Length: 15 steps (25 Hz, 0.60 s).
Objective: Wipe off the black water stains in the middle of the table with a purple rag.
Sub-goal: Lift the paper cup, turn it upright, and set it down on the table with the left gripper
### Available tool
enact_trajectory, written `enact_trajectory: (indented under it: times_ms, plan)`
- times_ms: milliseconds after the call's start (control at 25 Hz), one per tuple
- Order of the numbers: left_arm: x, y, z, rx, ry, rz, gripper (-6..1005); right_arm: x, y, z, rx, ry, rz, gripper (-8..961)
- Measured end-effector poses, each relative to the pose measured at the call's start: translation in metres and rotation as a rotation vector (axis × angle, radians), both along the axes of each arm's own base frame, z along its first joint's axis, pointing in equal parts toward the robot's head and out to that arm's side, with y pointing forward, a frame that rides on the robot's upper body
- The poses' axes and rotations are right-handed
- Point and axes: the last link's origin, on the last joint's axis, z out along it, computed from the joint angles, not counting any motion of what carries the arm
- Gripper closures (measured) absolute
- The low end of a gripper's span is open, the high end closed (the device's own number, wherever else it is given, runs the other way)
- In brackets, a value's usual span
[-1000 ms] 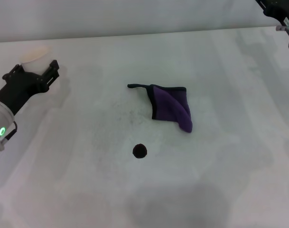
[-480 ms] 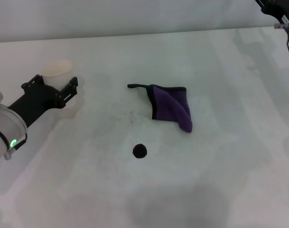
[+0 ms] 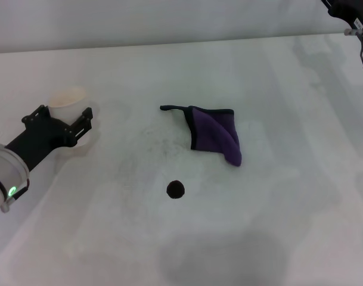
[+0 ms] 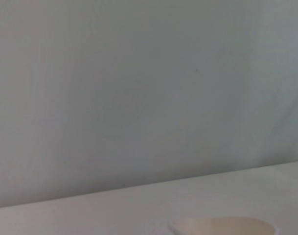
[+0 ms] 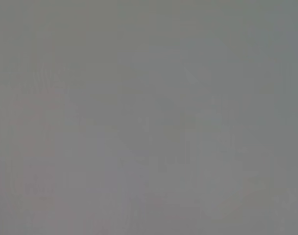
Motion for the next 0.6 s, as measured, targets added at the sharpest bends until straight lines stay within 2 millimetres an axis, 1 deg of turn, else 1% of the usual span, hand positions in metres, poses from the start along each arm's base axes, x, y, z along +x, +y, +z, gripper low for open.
enact_trajectory:
  times_ms: [280, 600]
  plan:
    - [-0.0064, -0.0056, 0.0006, 0.006, -0.007, 0.023, 300, -0.0003, 0.0001, 0.0, 0.0, 0.0, 0.001, 135]
    - [-0.0098, -0.0097, 0.0002, 0.004, -0.007, 0.028, 182, -0.0012, -0.001, -0.0005, -0.001, -0.005, 0.013, 135]
